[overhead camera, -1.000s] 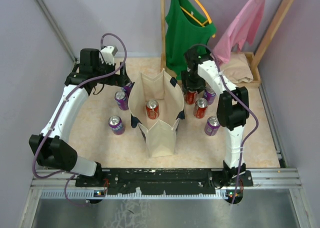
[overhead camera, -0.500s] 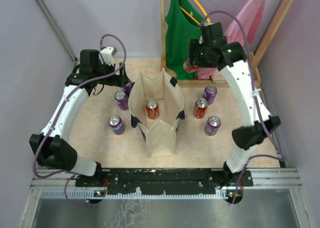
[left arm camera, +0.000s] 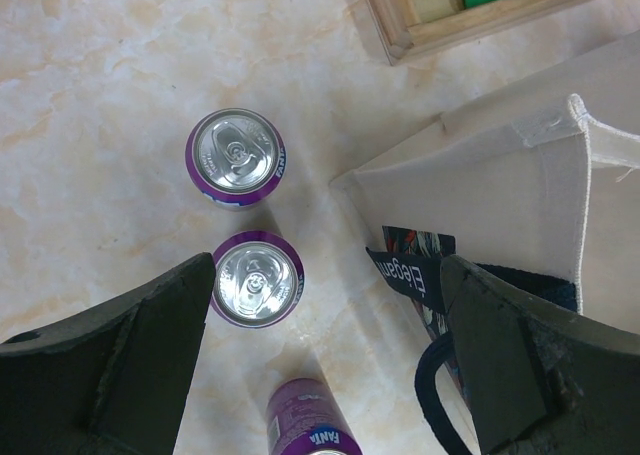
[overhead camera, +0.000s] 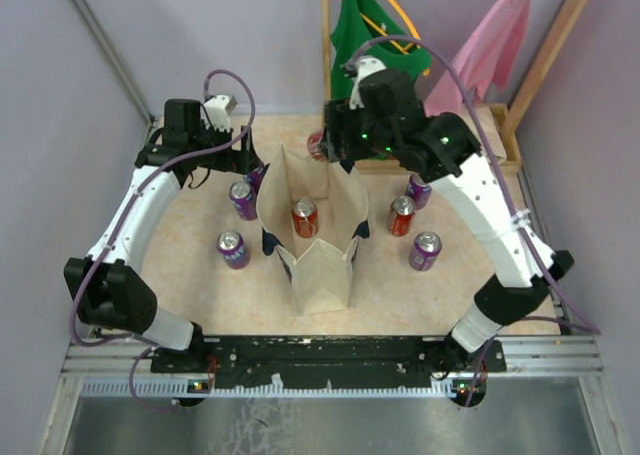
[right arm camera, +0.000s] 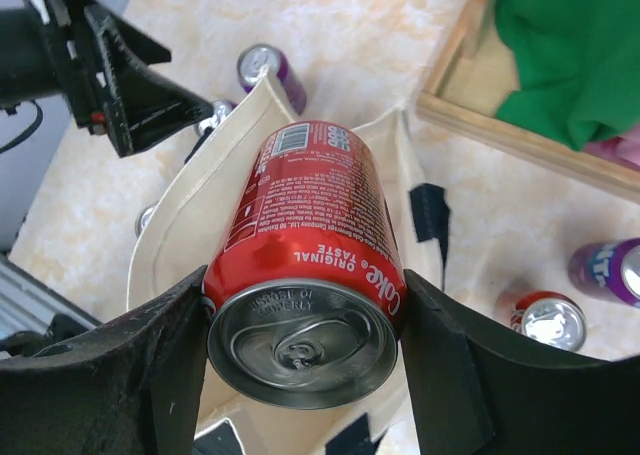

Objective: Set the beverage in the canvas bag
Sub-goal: Place the drink in the canvas bag.

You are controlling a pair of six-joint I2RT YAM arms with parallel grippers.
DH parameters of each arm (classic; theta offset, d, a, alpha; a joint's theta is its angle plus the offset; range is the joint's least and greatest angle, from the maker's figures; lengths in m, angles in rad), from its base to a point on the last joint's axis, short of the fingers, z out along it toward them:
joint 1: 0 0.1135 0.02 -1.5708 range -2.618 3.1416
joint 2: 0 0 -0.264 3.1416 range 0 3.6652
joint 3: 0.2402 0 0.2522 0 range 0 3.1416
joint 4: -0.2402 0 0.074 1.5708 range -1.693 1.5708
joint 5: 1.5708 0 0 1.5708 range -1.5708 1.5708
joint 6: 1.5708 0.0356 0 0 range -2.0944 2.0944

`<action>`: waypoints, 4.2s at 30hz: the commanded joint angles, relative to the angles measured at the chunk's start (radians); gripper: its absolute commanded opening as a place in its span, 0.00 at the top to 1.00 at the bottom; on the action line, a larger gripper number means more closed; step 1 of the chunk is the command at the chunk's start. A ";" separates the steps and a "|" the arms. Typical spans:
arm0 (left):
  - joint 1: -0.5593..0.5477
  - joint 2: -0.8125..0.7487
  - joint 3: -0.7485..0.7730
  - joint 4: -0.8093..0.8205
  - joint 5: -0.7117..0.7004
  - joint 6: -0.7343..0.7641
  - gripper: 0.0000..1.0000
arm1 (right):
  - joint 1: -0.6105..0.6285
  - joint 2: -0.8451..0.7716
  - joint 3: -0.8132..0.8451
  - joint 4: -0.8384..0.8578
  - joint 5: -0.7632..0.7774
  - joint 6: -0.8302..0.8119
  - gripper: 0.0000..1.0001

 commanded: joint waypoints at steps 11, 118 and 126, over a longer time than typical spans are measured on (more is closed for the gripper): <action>0.014 -0.020 -0.058 0.054 0.033 0.000 0.00 | 0.124 0.208 0.074 -0.160 0.148 -0.033 1.00; 0.025 -0.029 -0.126 0.082 0.112 -0.038 0.00 | 0.094 0.211 -0.485 0.250 -0.134 -0.468 1.00; 0.027 -0.018 -0.117 0.084 0.112 -0.038 0.00 | 0.090 0.248 -0.478 0.270 -0.100 -0.461 1.00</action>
